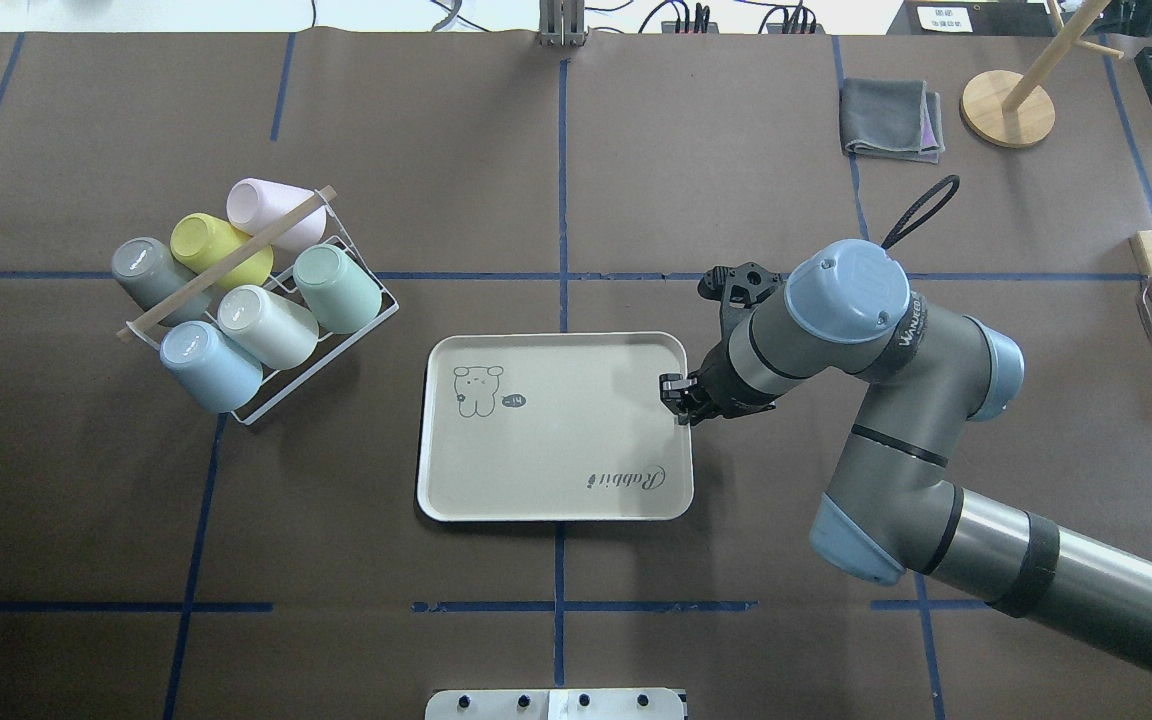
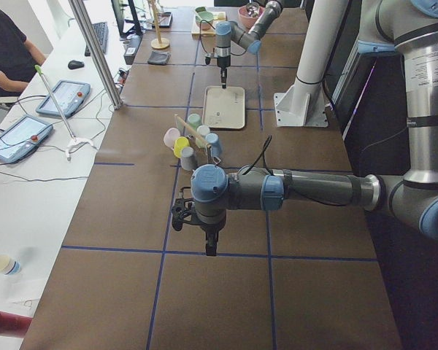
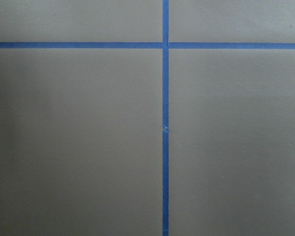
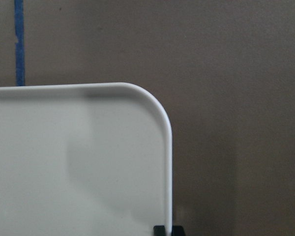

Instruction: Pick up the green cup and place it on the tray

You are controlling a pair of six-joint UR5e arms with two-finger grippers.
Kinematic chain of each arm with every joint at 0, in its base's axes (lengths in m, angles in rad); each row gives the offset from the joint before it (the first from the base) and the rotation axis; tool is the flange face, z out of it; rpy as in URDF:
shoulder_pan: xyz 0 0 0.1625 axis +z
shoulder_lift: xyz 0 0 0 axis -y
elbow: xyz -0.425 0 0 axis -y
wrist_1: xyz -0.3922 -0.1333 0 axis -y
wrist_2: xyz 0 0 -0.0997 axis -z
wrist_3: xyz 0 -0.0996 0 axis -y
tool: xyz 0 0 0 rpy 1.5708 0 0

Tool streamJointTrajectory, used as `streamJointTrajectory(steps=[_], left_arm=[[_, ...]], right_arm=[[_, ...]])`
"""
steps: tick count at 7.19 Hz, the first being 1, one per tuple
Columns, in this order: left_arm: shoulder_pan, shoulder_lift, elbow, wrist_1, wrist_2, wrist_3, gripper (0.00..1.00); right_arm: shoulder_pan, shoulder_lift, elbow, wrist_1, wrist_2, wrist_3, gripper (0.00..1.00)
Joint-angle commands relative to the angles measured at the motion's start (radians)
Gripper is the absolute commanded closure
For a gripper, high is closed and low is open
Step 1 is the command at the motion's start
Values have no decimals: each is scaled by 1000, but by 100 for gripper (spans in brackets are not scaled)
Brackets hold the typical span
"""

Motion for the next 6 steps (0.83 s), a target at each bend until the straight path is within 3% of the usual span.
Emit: streamJointTrajectory(steps=[1, 2, 3, 4, 6], left_arm=[[9, -8, -44, -3, -6, -5, 0], [15, -11, -76, -4, -119, -14, 0], [57, -38, -142, -1, -147, -33, 0], [147, -40, -215, 2, -144, -72, 0], [205, -69, -355, 8, -121, -97, 0]], right_arm=[[11, -44, 57, -4, 9, 8, 0], [27, -93, 120, -4, 11, 8, 0], [66, -169, 187, -4, 12, 7, 0], [119, -252, 235, -1, 35, -5, 0], [288, -350, 255, 9, 190, -71, 0]])
